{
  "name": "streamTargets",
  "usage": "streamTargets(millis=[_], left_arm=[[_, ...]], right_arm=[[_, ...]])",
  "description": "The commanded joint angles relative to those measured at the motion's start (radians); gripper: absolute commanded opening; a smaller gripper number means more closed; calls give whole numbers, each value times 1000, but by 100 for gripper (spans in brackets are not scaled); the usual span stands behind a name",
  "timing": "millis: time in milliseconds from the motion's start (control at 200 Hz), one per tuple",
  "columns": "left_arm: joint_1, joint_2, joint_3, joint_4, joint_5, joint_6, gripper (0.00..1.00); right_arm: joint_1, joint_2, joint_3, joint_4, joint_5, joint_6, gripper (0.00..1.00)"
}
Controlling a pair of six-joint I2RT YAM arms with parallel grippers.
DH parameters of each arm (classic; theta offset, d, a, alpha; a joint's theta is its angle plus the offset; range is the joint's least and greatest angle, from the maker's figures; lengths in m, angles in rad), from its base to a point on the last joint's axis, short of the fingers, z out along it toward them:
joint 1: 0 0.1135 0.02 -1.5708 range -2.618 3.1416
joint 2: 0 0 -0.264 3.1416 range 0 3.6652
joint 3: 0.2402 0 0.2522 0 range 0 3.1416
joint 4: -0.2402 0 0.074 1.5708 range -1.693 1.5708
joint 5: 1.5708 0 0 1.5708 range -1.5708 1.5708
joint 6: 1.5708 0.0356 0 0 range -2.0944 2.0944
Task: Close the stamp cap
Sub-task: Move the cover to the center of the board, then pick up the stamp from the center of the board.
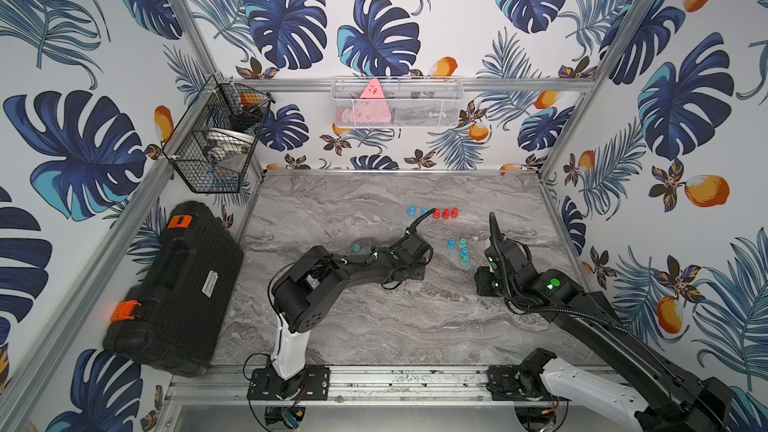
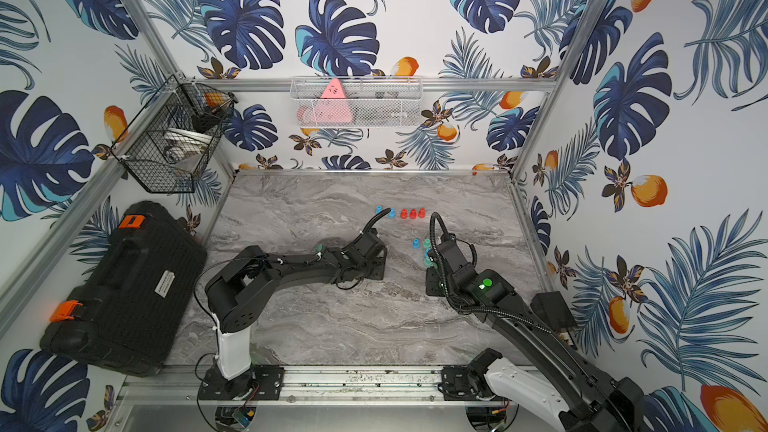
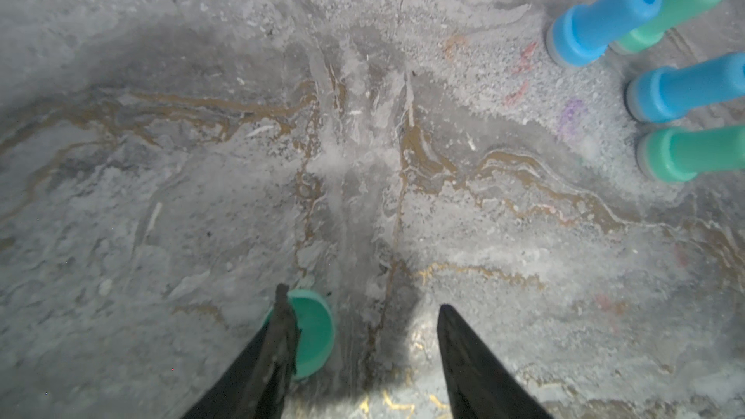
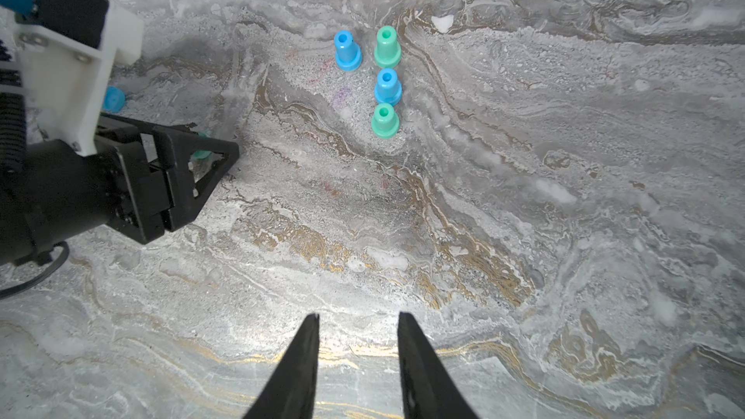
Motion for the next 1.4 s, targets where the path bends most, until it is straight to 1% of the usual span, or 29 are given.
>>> streamTargets(millis=[0,295,465,620,946,1041,1106,1206,1396], left_arm=[[-2,-25,13,-61,11,-5,60],[-16,-105,46,-103,4,4,60],[-19,-206,22,-149,-3,25,60],[-19,-365,-35,-224,-37,67,61],[-9,-760,-167,-441,-132,147,63],[0,-849,-183,-512,-160,168,63],[6,-917,-203,-537,-165,191,64],[11,-1015,-223,-579,-202,217,66],[14,-1158,-268,-649,-270,261,68]], right_arm=[[2,-3,0,14,15,14,36],[2,-3,0,11,24,17,36],[3,1,2,10,29,20,36],[2,2,2,9,28,20,37],[3,7,2,8,30,23,37],[2,14,3,5,31,25,37],[3,18,6,4,33,27,37],[1,31,8,1,41,31,37],[-18,67,7,8,28,37,37]])
